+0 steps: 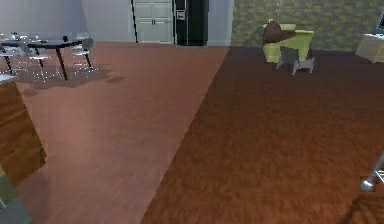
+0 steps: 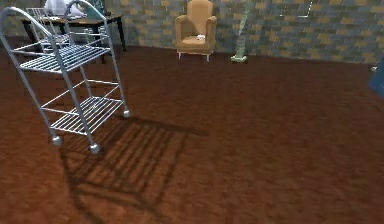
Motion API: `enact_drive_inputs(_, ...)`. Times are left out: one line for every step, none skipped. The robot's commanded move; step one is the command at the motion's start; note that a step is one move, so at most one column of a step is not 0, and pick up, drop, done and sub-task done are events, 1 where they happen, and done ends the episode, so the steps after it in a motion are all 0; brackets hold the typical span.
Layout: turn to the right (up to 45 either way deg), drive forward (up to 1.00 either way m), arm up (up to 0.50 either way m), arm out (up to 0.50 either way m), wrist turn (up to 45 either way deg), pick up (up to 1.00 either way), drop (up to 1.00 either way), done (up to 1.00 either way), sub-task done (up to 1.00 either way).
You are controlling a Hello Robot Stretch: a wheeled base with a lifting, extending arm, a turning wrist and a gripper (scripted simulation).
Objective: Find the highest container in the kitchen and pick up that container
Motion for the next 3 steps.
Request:
enact_drive_inputs(0.0, 0.75, 0.00, 0.00, 0.0, 0.00, 0.00, 0.00, 0.00)
enact_drive_inputs(-30.0, 0.00, 0.00, 0.00, 0.0, 0.00, 0.00, 0.00, 0.00)
enact_drive_inputs(0.0, 1.00, 0.00, 0.00, 0.0, 0.00, 0.00, 0.00, 0.00)
